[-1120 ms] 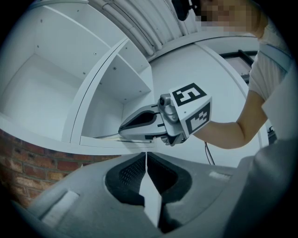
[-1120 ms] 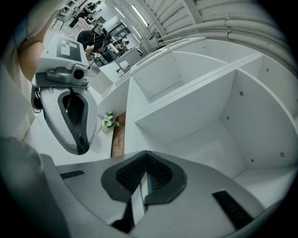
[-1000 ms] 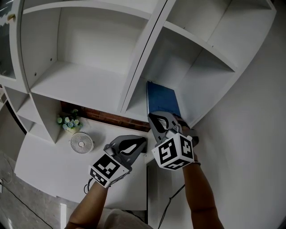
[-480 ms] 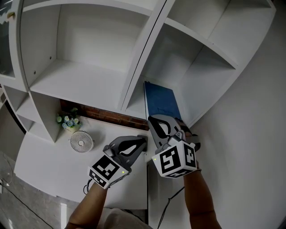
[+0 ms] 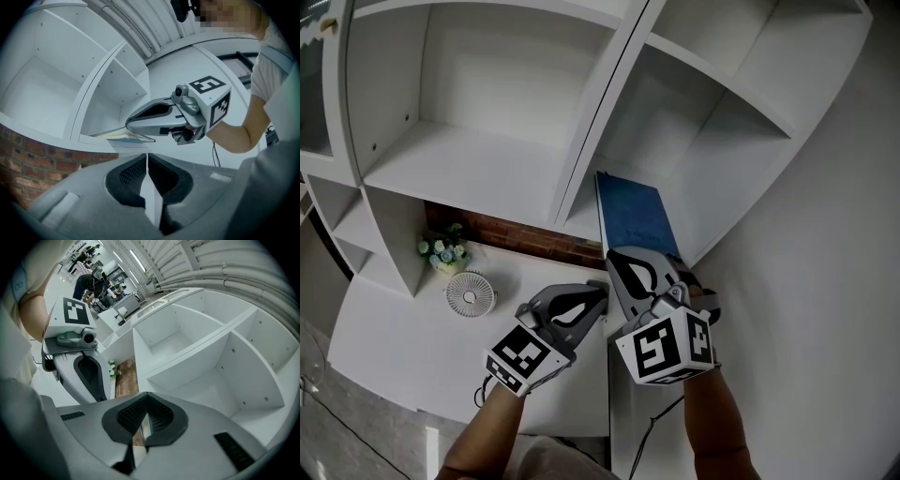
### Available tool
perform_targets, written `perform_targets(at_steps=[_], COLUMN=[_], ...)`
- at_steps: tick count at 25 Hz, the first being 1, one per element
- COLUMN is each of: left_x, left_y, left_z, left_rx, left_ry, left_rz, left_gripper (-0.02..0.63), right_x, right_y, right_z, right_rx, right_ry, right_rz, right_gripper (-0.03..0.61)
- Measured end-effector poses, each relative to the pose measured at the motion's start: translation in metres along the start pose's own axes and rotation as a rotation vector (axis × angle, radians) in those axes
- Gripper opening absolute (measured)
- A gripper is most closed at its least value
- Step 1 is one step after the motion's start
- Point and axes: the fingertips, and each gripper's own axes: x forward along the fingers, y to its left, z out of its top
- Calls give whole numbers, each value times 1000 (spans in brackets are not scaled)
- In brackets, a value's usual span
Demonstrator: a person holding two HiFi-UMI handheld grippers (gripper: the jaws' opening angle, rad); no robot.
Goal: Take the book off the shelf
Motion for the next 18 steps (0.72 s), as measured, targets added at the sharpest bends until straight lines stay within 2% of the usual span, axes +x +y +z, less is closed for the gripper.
perform_targets(at_steps=[18], left_x=[-11], left_y=[-11], left_z=[2], left_rx=[9], left_ry=[-16], left_rz=[8], left_gripper=[11], right_x=[-19], right_y=[14], right_z=[19], right_rx=[-20], right_ry=[-27], right_rz=[-3], right_gripper=[15])
